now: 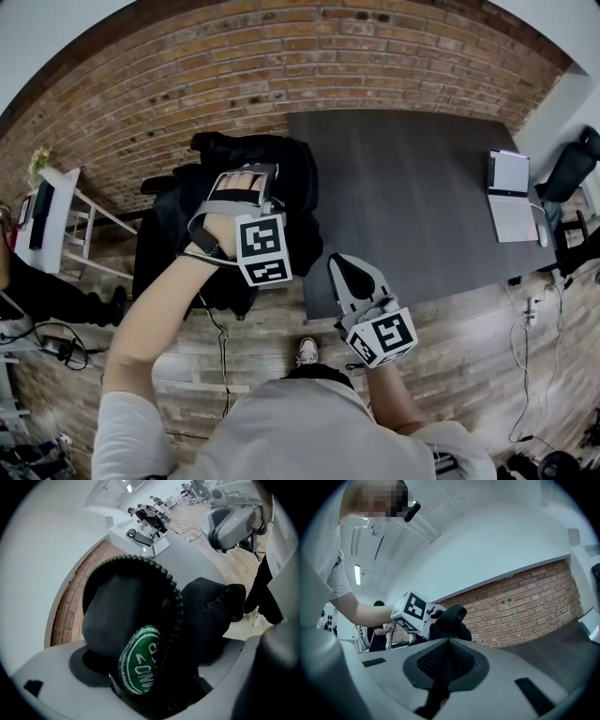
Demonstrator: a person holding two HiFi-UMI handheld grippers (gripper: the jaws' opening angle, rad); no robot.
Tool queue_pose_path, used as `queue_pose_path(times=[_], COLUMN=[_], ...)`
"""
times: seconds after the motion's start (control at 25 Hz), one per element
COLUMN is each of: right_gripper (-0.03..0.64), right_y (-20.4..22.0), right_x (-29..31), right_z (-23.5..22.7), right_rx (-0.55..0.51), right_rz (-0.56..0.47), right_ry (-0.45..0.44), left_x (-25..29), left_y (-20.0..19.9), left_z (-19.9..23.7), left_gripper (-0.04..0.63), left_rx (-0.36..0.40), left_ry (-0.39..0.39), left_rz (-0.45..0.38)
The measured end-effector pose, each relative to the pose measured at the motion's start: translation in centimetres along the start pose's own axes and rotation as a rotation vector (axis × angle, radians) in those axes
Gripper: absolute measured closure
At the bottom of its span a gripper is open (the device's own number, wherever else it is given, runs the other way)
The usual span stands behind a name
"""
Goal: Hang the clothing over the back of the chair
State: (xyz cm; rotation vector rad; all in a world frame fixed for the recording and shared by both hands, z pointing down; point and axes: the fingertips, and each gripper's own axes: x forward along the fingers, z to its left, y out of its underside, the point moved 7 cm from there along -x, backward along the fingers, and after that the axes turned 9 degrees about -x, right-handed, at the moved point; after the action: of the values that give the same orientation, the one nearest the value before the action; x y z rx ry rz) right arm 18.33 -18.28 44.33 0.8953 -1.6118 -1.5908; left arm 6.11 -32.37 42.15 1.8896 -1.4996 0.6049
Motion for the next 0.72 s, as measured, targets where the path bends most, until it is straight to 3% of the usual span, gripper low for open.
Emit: queue_pose_path(times=[0.4, 0.72], right_gripper=[0.598, 0.598], right_y=[0.2, -0.1], right_x=[-1.2, -2.1], right_z=[0.3, 0.5], right_rx=[0.0, -0.003], right_rz=[-0.001, -0.001], right_ry=[0.008, 0.014], left_x=[-3.6, -1.0], left_y=[-0.5, -2.4], left_z=[-0.7, 0.4], left_gripper=[0.104, 0.104], left_rx=[-0.115, -0.35], left_ry=[0.062, 0.111], left_rz=[-0.064, -0.051])
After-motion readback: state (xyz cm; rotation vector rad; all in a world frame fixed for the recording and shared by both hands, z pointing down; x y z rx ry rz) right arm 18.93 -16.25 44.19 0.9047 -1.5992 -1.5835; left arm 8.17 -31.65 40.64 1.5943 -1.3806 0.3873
